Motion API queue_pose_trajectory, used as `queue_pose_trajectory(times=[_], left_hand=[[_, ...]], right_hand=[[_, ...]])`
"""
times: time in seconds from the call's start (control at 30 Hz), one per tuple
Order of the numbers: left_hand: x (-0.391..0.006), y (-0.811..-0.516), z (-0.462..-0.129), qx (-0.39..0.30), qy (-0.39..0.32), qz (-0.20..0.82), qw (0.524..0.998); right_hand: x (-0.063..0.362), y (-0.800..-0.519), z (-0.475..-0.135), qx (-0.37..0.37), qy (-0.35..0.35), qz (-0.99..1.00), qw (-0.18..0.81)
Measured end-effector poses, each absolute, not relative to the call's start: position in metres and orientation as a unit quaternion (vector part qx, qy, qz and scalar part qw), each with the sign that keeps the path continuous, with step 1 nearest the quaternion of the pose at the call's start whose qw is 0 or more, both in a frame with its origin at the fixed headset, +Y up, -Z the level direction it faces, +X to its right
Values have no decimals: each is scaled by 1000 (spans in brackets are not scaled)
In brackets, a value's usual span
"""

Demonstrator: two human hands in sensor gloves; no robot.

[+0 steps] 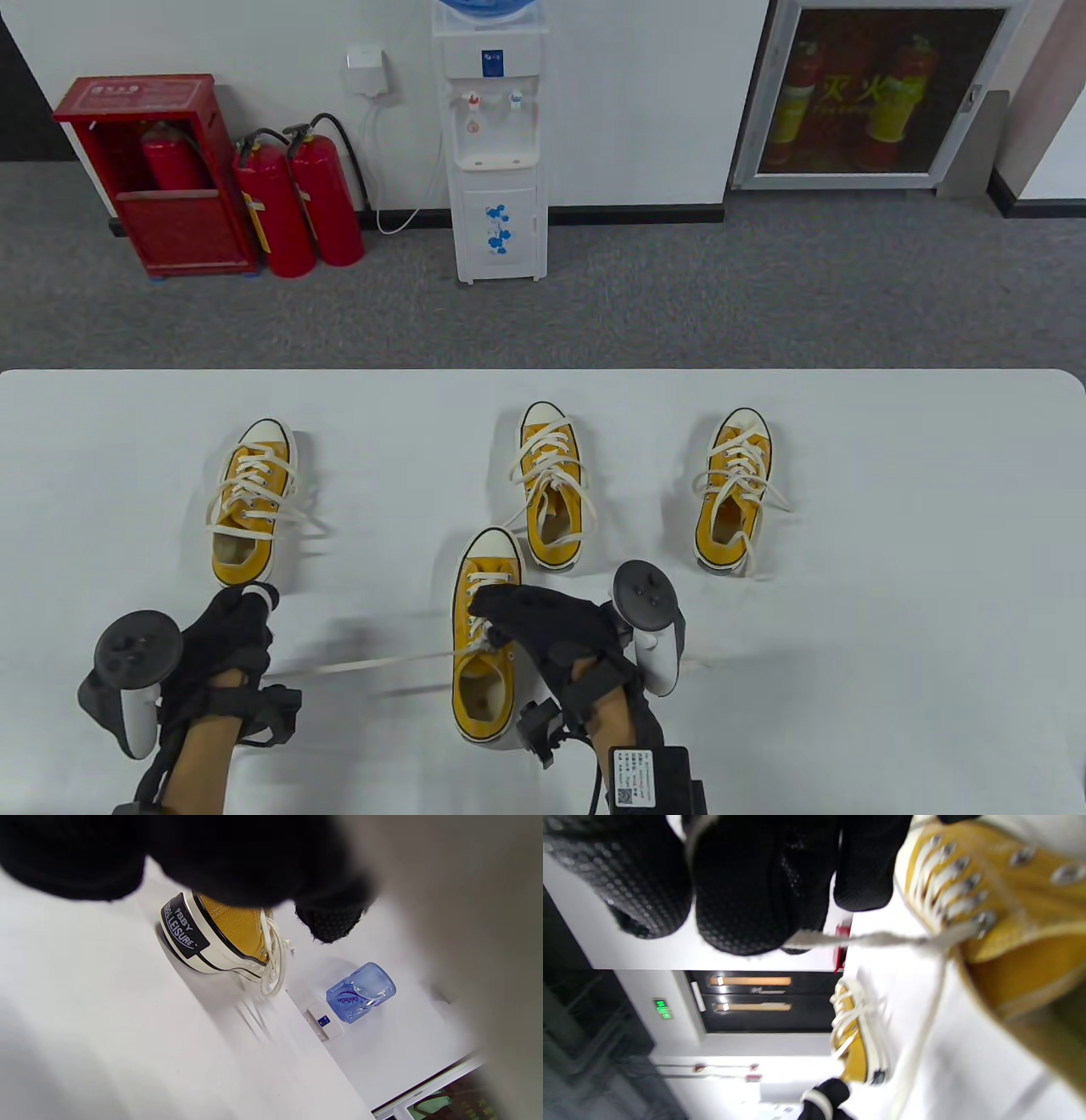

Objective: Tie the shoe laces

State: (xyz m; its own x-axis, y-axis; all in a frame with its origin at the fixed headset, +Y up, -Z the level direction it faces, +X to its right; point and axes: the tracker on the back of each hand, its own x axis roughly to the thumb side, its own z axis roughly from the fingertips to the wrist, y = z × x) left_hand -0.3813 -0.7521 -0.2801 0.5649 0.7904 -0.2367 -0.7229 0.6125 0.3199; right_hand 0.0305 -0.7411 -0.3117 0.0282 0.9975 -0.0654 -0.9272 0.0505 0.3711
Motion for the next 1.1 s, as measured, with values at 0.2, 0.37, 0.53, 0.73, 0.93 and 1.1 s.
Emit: queue_pose_trajectory(times=[0.2,0.37,0.53,0.73,0.93,1.1], left_hand=[[-373,-750,-281,88,168,423,886],[-368,-745,-278,92,159,465,866],[-364,-736,-273,94,135,548,820],[-345,-725,-270,62,61,679,729],[-320,-707,-266,39,-10,743,668],[-298,-688,-263,11,-66,784,617]], right_hand=[[23,-750,-309,159,181,635,734],[17,-750,-306,170,164,655,718],[10,-747,-303,167,143,700,679],[0,-738,-299,165,91,784,592],[-11,-734,-296,169,61,828,531],[-18,-735,-296,158,60,862,477]])
